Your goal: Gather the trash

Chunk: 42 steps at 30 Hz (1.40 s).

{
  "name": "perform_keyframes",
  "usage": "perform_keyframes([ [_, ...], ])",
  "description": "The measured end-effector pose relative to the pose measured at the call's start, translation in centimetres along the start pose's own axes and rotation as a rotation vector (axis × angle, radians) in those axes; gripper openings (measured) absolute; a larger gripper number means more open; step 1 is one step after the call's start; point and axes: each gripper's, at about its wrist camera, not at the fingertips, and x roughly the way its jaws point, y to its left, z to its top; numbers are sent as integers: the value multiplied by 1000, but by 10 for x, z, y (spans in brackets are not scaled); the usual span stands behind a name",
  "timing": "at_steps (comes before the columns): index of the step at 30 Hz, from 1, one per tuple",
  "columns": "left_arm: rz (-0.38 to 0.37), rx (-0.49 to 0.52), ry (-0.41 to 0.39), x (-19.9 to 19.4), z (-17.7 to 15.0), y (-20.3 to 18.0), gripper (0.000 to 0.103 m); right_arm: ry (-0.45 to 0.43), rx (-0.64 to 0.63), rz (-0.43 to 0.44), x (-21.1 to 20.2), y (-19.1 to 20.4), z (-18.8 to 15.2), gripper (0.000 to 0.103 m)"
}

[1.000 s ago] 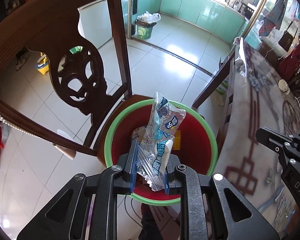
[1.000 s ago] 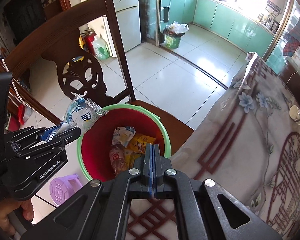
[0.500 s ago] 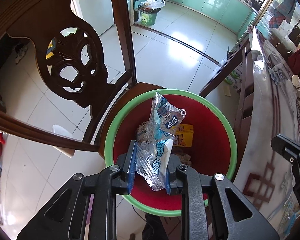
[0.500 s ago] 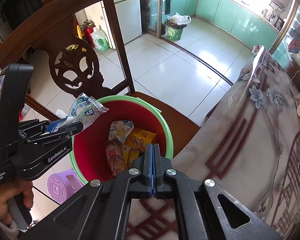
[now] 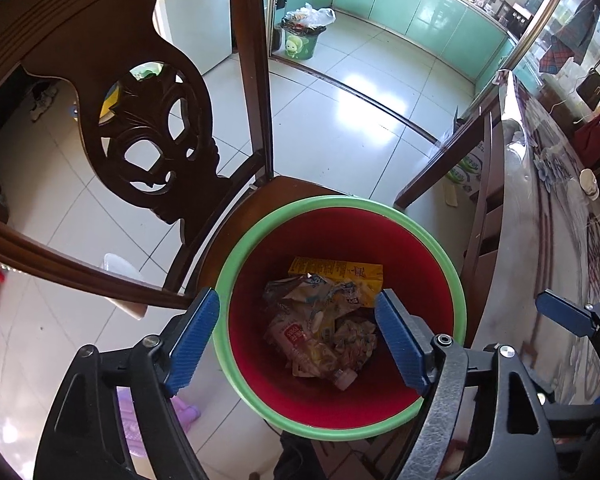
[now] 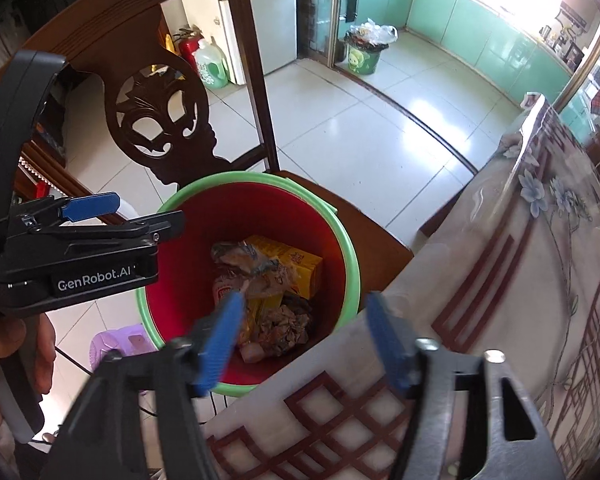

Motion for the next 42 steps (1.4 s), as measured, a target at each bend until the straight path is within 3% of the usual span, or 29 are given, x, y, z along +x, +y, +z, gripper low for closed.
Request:
perform_keyframes([
  [9,9,-17,-89,-38,-5,-6,81,-97,30,7,-39,-4,-11,69],
  [18,11,-1,-338,-136,-29,-60,88,-298,145,-10,-144,-52,-53,70],
  [22,-32,18,-462,-184,-45,-103,96,-437,237,-84,-214,-93,-83,72],
  [23,-50,28,-494,-196,-50,-115,100,-465,250,-106,-229,-101,-89,79],
  [25,-81,47,-555,-219,-60,-138,101,-535,285,-171,-266,-119,-107,85],
  [28,-131,73,-635,-250,-76,-171,103,-613,310,-236,-311,-138,-130,86],
  [35,-132,107,-758,-294,-104,-231,103,-670,338,-446,-381,-159,-175,89],
  [38,-151,109,-773,-302,-112,-242,103,-681,362,-446,-402,-172,-192,89],
  [42,-96,121,-812,-313,-122,-257,103,-704,381,-433,-420,-179,-209,90],
])
